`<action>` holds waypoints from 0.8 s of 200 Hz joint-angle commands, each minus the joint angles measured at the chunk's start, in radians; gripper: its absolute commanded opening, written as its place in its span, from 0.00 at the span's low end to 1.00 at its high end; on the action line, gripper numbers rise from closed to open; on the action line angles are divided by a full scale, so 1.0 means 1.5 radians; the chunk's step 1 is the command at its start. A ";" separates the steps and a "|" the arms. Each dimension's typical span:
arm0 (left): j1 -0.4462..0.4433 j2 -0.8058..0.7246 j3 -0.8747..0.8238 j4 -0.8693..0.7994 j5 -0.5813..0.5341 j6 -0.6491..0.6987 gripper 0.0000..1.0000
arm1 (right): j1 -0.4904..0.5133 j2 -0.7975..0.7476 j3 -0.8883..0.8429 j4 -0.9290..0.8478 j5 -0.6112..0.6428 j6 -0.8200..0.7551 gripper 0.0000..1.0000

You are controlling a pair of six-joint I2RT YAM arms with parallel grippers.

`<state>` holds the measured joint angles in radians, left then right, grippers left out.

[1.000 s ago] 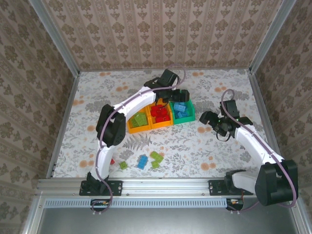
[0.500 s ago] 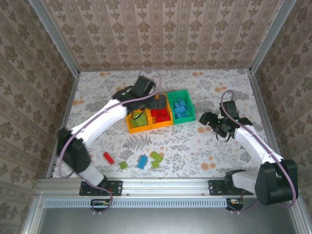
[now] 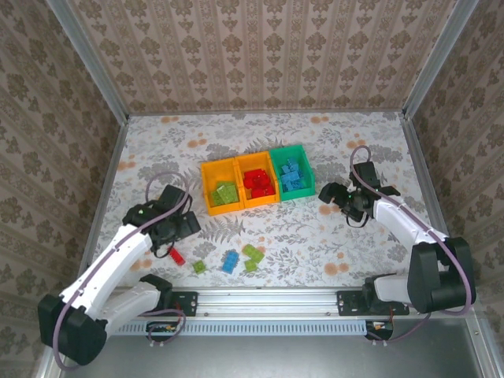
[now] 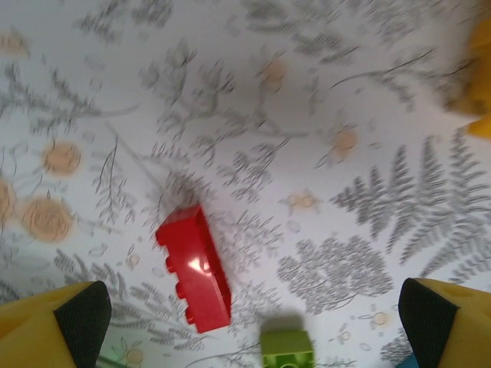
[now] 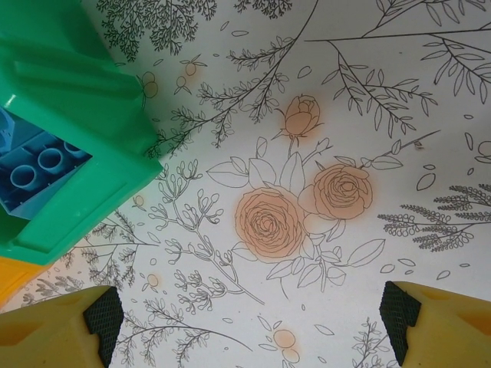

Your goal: Sort the legos into containers by color

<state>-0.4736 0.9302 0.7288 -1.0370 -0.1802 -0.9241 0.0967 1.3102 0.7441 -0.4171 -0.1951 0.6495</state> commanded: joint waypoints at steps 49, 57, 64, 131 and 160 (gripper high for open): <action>0.063 0.054 -0.130 0.093 0.100 -0.051 0.93 | -0.012 -0.004 -0.006 -0.003 -0.010 -0.019 0.91; 0.064 0.054 -0.139 0.103 0.096 -0.050 0.91 | -0.014 -0.008 -0.008 -0.003 -0.008 -0.019 0.91; 0.067 0.054 -0.145 0.115 0.097 -0.049 0.89 | -0.016 -0.010 -0.010 -0.003 -0.008 -0.017 0.91; 0.088 0.098 -0.165 0.201 0.103 -0.024 0.59 | -0.019 -0.001 -0.003 -0.009 -0.013 -0.009 0.91; 0.092 0.123 -0.152 0.212 0.101 -0.007 0.42 | -0.020 -0.011 -0.008 -0.014 -0.008 -0.013 0.92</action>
<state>-0.3450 1.0904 0.4957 -0.7467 -0.0246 -0.9565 0.0719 1.3155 0.7441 -0.4152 -0.1951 0.6456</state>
